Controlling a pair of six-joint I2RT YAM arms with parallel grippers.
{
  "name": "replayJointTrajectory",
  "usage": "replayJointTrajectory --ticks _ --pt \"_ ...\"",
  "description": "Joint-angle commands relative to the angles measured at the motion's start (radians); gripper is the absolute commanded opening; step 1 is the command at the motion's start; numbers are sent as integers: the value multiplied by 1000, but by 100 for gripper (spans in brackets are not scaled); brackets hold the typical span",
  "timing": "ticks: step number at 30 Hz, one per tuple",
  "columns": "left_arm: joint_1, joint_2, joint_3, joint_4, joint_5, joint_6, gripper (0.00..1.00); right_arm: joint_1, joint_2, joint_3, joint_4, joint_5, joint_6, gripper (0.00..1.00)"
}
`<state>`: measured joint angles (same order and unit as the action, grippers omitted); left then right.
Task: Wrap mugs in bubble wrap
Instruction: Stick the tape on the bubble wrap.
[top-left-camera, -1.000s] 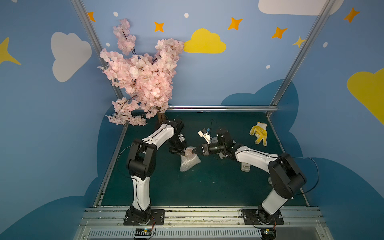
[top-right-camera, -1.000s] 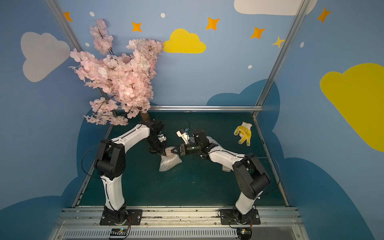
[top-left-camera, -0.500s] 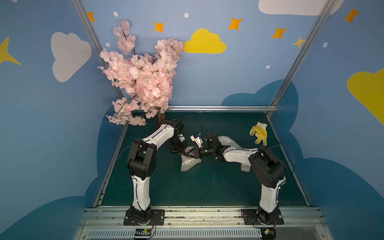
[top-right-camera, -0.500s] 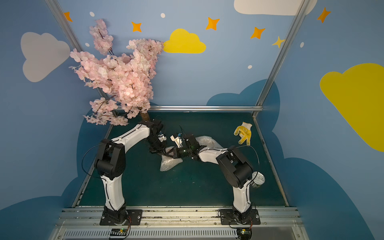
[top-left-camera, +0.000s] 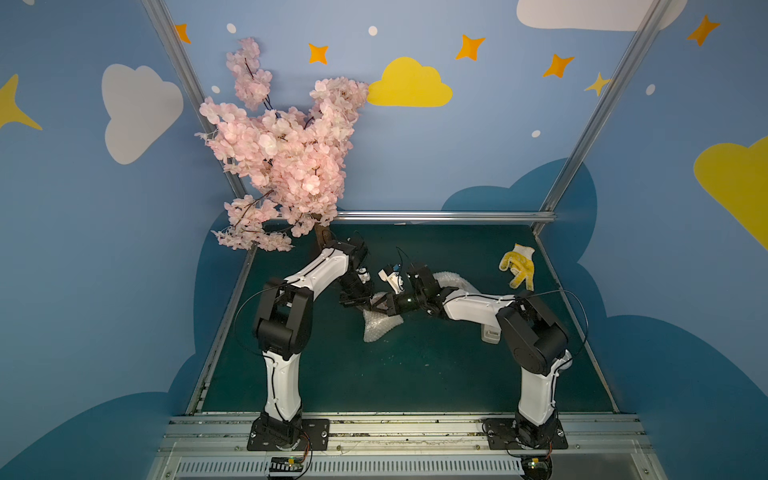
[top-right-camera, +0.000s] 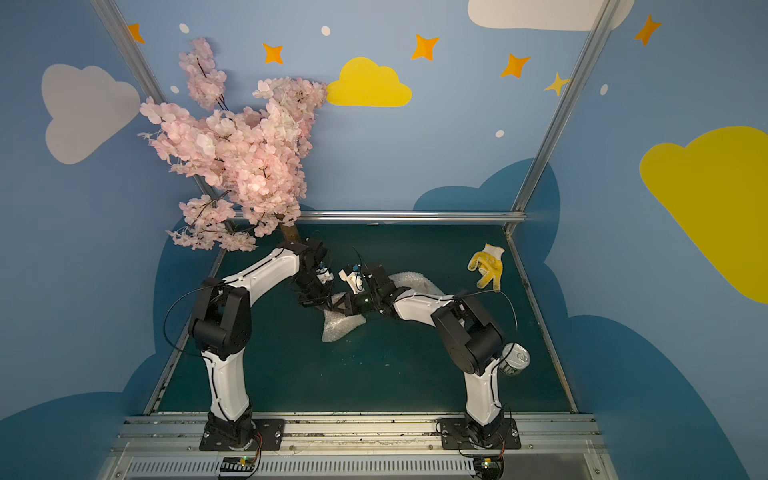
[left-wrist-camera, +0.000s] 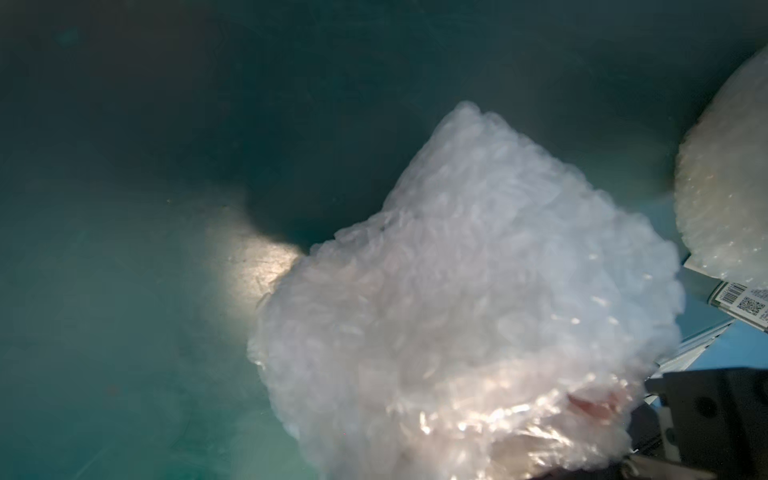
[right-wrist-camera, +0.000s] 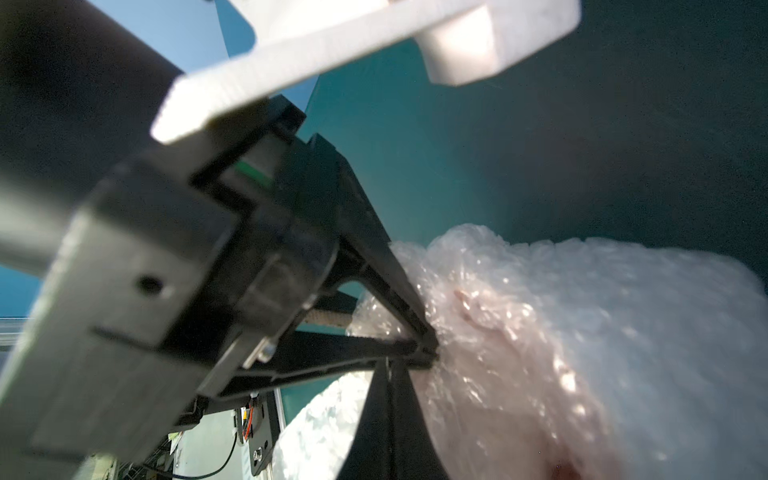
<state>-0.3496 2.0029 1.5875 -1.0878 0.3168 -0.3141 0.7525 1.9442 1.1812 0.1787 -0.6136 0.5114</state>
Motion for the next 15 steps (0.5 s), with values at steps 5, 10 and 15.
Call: replayJointTrajectory --ticks 5,10,15 --pt "1 -36 41 4 -12 26 5 18 44 22 -272 184 -112 0" --pt "6 -68 60 -11 -18 25 7 30 29 46 -330 242 -136 0" --pt "19 -78 94 -46 -21 29 8 51 33 113 -428 301 -181 0"
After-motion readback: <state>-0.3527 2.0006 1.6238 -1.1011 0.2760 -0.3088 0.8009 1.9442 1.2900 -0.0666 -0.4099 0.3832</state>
